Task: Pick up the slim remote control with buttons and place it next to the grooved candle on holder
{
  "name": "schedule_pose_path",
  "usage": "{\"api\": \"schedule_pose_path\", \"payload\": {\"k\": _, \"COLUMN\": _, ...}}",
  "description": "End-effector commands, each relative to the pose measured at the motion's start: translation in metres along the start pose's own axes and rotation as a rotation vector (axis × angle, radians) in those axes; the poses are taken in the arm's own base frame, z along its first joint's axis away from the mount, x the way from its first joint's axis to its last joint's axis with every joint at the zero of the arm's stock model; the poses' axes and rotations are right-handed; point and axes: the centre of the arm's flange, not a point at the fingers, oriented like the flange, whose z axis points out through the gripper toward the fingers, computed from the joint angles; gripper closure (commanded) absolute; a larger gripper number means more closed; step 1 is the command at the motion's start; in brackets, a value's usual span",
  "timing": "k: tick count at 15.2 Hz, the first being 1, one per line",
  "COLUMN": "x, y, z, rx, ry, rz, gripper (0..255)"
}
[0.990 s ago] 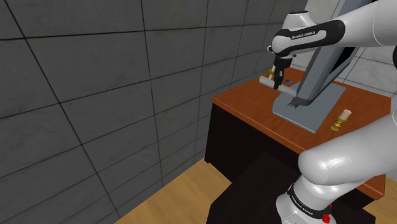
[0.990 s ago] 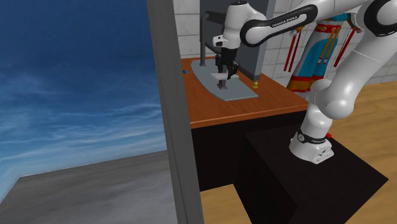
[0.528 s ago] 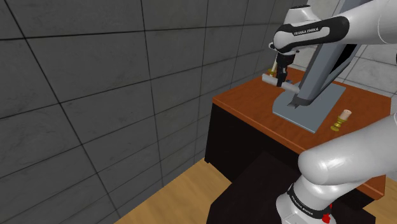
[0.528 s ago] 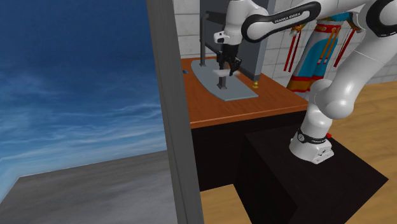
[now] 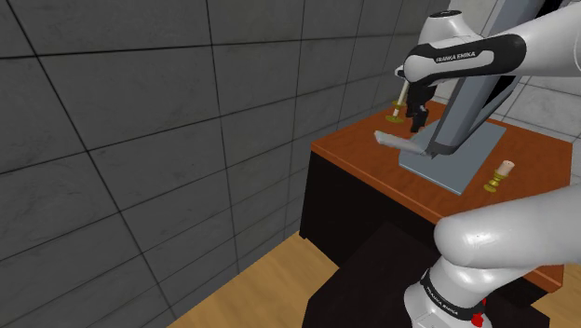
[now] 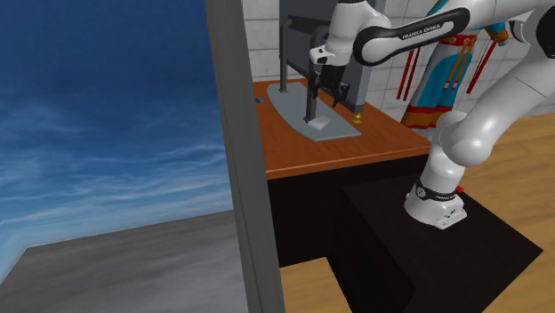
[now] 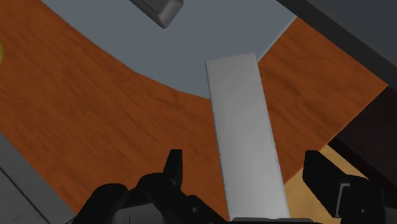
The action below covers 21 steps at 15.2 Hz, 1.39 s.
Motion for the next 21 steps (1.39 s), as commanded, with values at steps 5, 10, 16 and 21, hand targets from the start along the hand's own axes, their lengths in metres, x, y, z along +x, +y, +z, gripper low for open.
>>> {"api": "schedule_pose_path", "payload": {"k": 5, "x": -0.094, "y": 0.004, "z": -0.01, "rx": 0.014, "ry": 0.411, "rz": 0.026, "gripper": 0}}
{"api": "schedule_pose_path", "payload": {"k": 10, "x": -0.084, "y": 0.004, "z": 0.014, "rx": 0.014, "ry": 0.411, "rz": 0.026, "gripper": 0}}
{"api": "schedule_pose_path", "payload": {"k": 16, "x": -0.081, "y": 0.004, "z": 0.022, "rx": 0.014, "ry": 0.411, "rz": 0.026, "gripper": 0}}
{"api": "schedule_pose_path", "payload": {"k": 21, "x": -0.083, "y": -0.008, "z": 0.007, "rx": 0.011, "ry": 0.422, "rz": 0.017, "gripper": 255}}
